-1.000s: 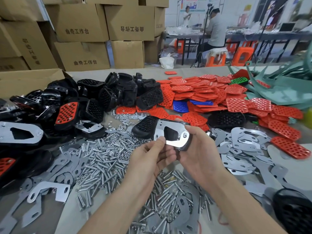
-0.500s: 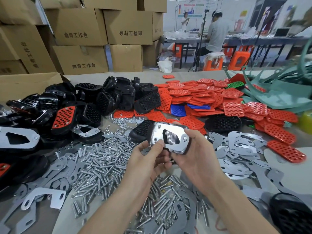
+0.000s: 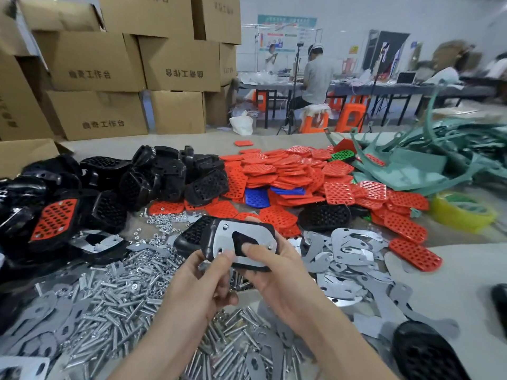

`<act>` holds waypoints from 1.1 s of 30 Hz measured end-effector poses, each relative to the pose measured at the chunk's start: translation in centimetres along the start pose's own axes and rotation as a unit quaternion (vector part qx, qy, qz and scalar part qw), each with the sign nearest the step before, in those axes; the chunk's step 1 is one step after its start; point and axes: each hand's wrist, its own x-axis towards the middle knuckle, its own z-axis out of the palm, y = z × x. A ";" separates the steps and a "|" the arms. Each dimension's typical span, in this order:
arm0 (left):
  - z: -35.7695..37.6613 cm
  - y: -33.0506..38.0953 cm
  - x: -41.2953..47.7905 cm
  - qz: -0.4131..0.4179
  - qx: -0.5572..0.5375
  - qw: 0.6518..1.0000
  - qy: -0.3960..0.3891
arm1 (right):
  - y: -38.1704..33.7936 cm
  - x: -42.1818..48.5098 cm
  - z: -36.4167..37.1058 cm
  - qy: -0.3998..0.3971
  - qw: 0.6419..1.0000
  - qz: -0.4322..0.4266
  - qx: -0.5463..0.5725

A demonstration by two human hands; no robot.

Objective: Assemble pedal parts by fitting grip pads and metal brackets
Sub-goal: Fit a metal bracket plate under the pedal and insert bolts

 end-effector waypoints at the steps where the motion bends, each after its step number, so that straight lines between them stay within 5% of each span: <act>1: 0.0 0.0 0.0 0.006 0.017 1.000 0.000 | 0.1 0.1 -0.1 -0.003 1.000 -0.003 -0.002; 13: -1.0 0.5 0.1 0.023 0.032 0.998 -0.047 | -0.7 0.0 -0.5 -0.029 0.999 0.005 0.017; 22: -0.6 0.5 -0.4 0.084 0.177 0.981 0.010 | -0.5 -0.3 -0.4 -0.047 0.999 0.011 0.011; 33: -0.1 0.4 -0.2 0.041 0.041 0.997 0.055 | -0.3 -0.2 0.0 -0.067 0.997 -0.011 0.035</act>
